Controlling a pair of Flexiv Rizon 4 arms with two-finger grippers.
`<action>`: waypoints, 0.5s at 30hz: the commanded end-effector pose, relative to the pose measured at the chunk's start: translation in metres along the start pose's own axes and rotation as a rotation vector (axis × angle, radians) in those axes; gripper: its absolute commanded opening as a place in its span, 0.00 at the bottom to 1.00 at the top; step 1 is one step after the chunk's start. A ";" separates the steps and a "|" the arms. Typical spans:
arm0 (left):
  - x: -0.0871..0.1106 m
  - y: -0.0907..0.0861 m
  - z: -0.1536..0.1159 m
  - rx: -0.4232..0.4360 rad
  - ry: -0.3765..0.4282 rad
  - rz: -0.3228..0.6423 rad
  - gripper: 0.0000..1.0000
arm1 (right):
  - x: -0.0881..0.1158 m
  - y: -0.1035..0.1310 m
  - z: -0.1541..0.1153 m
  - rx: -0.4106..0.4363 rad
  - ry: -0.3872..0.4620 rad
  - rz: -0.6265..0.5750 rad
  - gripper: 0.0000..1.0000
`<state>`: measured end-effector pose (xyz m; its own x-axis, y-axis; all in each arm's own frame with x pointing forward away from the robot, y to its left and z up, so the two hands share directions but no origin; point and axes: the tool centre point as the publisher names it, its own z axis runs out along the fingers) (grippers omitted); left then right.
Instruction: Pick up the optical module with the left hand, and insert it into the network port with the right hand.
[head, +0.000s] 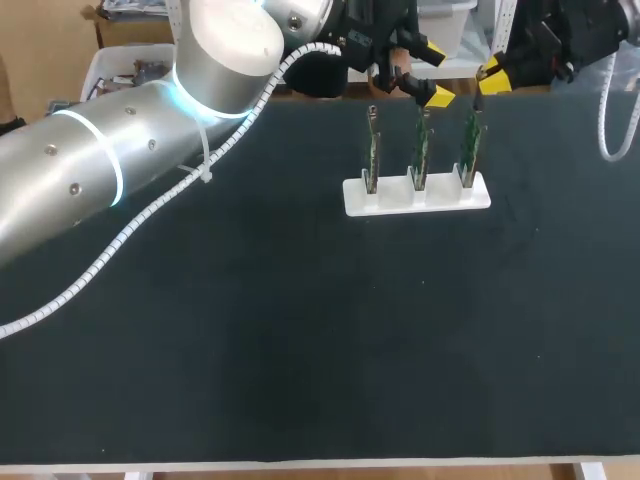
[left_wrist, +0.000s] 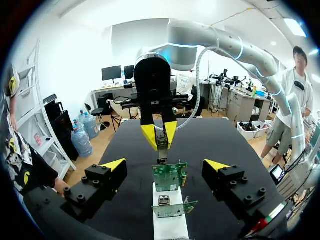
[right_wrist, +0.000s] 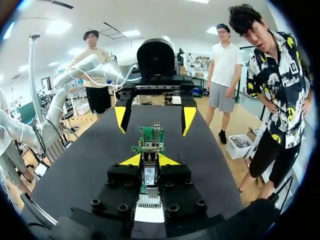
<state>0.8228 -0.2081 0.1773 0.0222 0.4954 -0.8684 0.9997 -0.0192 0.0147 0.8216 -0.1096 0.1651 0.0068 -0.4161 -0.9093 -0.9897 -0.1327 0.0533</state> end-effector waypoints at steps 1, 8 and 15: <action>0.001 -0.002 0.000 -0.006 -0.001 0.001 1.00 | 0.001 -0.008 -0.002 -0.140 -0.004 0.002 0.00; 0.001 -0.002 0.000 -0.006 -0.001 0.001 1.00 | 0.002 -0.008 -0.001 -0.129 -0.001 0.007 0.00; 0.001 -0.002 0.000 -0.006 -0.001 0.001 1.00 | 0.002 -0.010 -0.002 -0.111 0.001 0.007 0.00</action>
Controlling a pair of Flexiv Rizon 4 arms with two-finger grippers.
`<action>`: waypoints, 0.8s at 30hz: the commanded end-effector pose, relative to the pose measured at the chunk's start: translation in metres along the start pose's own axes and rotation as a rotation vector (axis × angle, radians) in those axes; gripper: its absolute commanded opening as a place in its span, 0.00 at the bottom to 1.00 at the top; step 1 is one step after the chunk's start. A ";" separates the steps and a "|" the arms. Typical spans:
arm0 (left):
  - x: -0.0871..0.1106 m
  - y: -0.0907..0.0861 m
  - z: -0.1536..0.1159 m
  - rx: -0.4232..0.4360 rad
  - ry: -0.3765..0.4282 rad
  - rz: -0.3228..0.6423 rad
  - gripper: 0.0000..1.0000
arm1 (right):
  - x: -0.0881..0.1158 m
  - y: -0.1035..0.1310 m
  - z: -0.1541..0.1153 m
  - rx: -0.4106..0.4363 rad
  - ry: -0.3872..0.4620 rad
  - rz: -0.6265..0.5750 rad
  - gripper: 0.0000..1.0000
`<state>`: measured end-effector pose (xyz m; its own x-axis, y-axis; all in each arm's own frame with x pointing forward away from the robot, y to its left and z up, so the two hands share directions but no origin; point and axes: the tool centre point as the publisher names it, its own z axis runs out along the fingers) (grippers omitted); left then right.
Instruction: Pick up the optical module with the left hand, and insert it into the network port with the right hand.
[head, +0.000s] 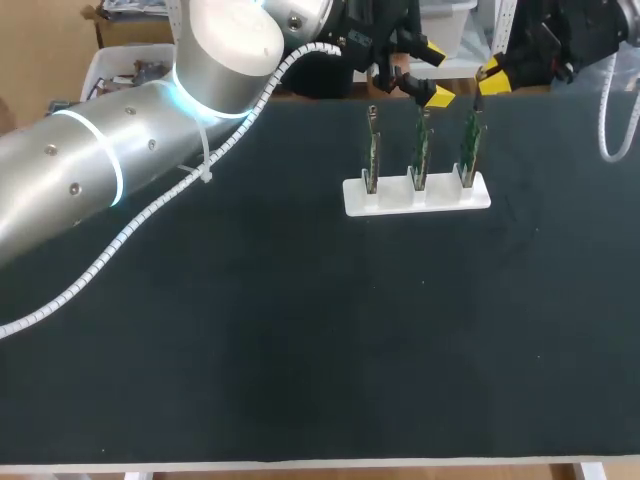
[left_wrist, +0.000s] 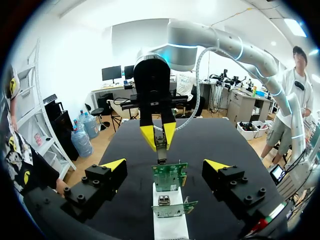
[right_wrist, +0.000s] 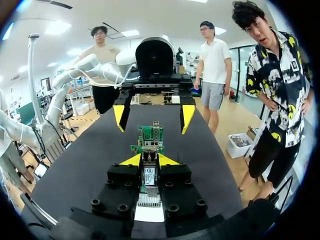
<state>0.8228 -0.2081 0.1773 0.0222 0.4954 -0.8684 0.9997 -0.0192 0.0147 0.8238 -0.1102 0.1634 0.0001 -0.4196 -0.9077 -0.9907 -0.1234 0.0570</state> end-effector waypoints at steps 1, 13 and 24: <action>0.001 -0.002 0.000 -0.006 -0.001 0.001 1.00 | 0.000 -0.009 -0.002 -0.117 -0.001 0.000 0.00; 0.001 -0.002 0.000 -0.006 -0.001 0.001 1.00 | 0.000 -0.011 -0.002 -0.114 -0.011 0.005 0.00; 0.001 -0.002 0.000 -0.006 -0.001 0.001 1.00 | 0.005 -0.007 -0.002 -0.117 -0.010 0.018 0.00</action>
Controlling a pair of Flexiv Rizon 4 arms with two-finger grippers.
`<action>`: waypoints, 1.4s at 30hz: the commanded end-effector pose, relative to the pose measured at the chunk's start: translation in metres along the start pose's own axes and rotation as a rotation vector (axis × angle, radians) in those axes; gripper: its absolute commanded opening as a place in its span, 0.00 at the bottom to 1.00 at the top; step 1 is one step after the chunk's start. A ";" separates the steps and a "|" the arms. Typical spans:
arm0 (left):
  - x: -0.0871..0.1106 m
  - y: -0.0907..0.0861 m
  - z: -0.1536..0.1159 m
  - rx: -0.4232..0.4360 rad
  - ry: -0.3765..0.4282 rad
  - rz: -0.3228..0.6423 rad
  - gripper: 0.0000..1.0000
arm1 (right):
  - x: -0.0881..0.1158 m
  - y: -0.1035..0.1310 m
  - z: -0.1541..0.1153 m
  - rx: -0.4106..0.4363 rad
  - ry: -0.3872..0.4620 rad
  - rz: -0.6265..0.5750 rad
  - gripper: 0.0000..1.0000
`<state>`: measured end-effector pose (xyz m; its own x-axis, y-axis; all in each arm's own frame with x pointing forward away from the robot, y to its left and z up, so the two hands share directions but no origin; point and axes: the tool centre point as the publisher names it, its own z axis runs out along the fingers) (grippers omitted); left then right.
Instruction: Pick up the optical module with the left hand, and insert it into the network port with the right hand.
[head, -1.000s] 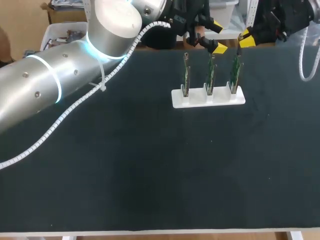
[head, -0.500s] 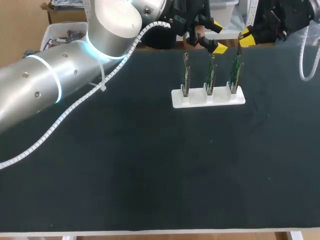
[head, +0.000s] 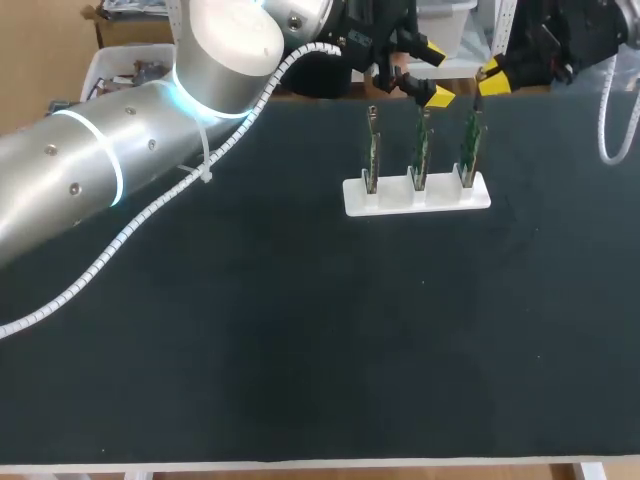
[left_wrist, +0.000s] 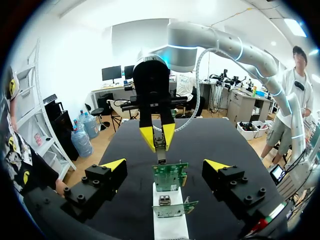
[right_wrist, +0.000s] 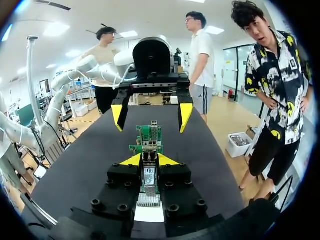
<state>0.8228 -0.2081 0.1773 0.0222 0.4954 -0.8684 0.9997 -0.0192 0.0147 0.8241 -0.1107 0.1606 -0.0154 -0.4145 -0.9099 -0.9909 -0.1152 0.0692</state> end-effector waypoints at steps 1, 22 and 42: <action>0.001 -0.002 0.000 -0.006 -0.001 0.001 1.00 | 0.002 -0.006 -0.003 -0.119 -0.002 0.005 0.00; 0.001 -0.002 0.000 -0.006 -0.001 0.001 1.00 | 0.009 -0.007 0.003 -0.120 -0.011 0.018 0.00; 0.001 -0.002 0.000 -0.006 -0.001 0.001 1.00 | 0.006 -0.007 0.002 -0.126 0.003 0.017 0.49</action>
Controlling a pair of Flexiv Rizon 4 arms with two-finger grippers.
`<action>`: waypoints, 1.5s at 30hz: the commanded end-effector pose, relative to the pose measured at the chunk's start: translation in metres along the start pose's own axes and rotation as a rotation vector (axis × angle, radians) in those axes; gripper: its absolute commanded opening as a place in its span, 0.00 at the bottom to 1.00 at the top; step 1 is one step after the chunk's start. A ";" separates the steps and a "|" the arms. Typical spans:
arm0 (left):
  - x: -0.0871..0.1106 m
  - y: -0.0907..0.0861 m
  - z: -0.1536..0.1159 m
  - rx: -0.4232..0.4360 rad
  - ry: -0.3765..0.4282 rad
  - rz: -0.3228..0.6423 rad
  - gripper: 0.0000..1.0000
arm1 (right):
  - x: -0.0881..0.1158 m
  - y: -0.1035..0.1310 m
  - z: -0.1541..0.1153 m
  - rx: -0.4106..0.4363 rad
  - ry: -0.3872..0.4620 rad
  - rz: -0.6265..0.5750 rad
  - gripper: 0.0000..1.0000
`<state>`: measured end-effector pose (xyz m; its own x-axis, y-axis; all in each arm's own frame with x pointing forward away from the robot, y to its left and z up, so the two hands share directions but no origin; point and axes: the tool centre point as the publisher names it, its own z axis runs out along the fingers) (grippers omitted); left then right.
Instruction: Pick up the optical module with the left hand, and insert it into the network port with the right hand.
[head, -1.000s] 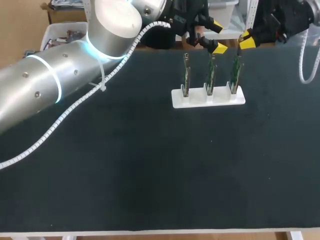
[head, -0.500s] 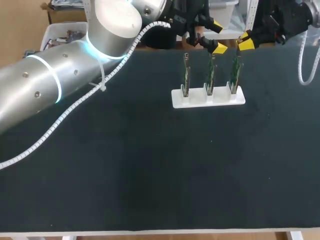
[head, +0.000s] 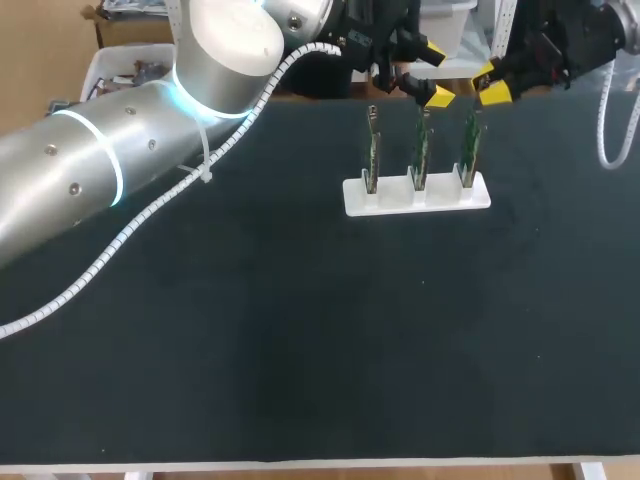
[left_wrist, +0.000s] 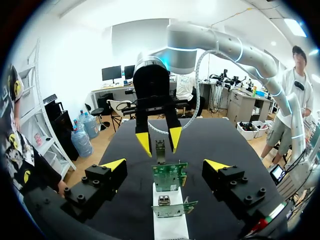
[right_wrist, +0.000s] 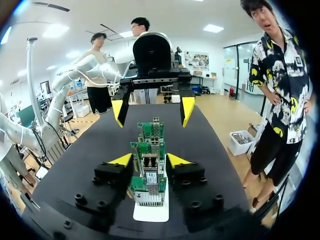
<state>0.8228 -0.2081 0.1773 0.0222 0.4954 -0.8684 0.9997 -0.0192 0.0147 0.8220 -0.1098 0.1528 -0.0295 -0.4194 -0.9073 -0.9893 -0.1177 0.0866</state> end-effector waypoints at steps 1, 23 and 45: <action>0.001 -0.002 0.000 -0.006 -0.001 0.001 1.00 | -0.001 -0.008 -0.003 -0.116 0.000 0.003 0.49; 0.001 -0.002 0.000 -0.006 -0.001 0.001 1.00 | -0.025 -0.011 -0.013 -0.112 -0.012 -0.048 0.30; 0.001 -0.002 0.000 -0.006 -0.001 0.001 1.00 | -0.033 -0.010 -0.015 -0.136 0.023 -0.076 0.00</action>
<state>0.8228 -0.2081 0.1773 0.0223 0.4955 -0.8683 0.9997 -0.0192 0.0147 0.8275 -0.1070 0.1879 0.0519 -0.4255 -0.9035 -0.9907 -0.1362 0.0072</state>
